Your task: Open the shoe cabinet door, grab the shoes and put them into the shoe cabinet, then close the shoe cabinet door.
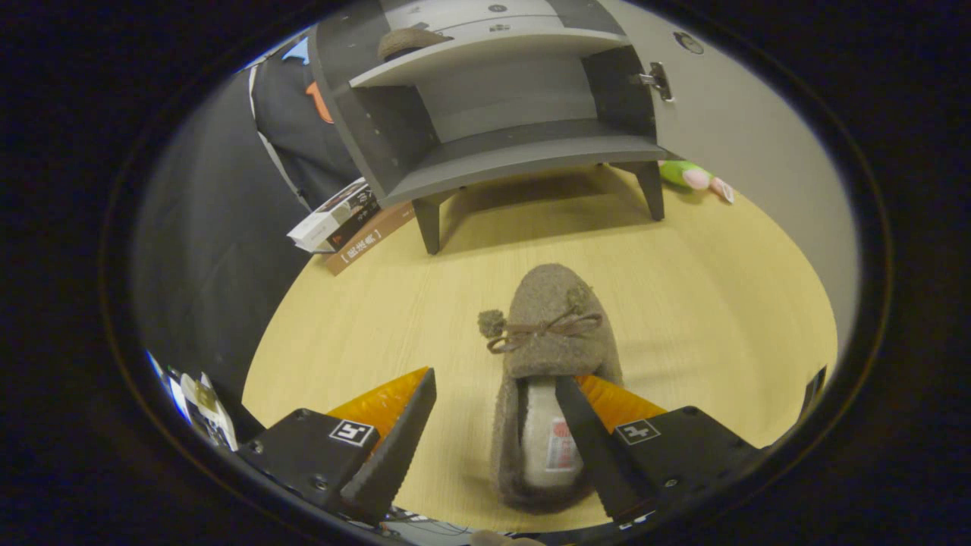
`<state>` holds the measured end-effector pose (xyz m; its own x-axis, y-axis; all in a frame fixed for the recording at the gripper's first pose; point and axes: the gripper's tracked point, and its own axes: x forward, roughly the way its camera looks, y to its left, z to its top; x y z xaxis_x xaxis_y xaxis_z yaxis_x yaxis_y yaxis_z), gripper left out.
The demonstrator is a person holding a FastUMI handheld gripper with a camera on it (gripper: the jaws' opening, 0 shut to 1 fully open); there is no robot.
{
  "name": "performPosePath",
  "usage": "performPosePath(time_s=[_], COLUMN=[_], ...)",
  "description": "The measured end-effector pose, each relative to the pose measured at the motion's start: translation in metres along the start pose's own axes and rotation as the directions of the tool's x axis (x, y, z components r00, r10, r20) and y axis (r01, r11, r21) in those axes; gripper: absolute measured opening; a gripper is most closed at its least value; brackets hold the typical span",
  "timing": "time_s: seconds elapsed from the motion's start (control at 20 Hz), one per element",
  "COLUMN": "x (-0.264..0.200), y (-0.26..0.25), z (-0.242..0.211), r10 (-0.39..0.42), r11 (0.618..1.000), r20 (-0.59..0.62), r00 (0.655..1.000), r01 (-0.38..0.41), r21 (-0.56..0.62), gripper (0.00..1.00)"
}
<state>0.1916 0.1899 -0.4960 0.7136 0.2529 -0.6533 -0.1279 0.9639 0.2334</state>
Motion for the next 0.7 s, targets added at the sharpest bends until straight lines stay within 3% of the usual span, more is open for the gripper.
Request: performPosePath(time_s=[0.25, 0.4, 0.45, 0.5, 0.6, 0.7], x=[0.034, 0.042, 0.044, 0.044, 0.045, 0.047], y=[-0.005, -0.013, -0.019, -0.028, -0.023, -0.018], z=[0.007, 0.006, 0.007, 0.007, 0.006, 0.006], r10=[-0.001, -0.034, -0.047, -0.072, -0.047, -0.014], r11=[1.000, 0.999, 0.999, 0.997, 0.999, 1.000], r20=[-0.057, -0.083, -0.082, -0.084, -0.094, -0.111], r00=[0.998, 0.996, 0.996, 0.994, 0.994, 0.994], r01=[0.003, 0.035, 0.048, 0.074, 0.049, 0.012], r21=[0.031, 0.018, 0.016, 0.017, 0.017, -0.013], gripper=[0.98, 0.84, 0.79, 0.61, 0.26, 0.21])
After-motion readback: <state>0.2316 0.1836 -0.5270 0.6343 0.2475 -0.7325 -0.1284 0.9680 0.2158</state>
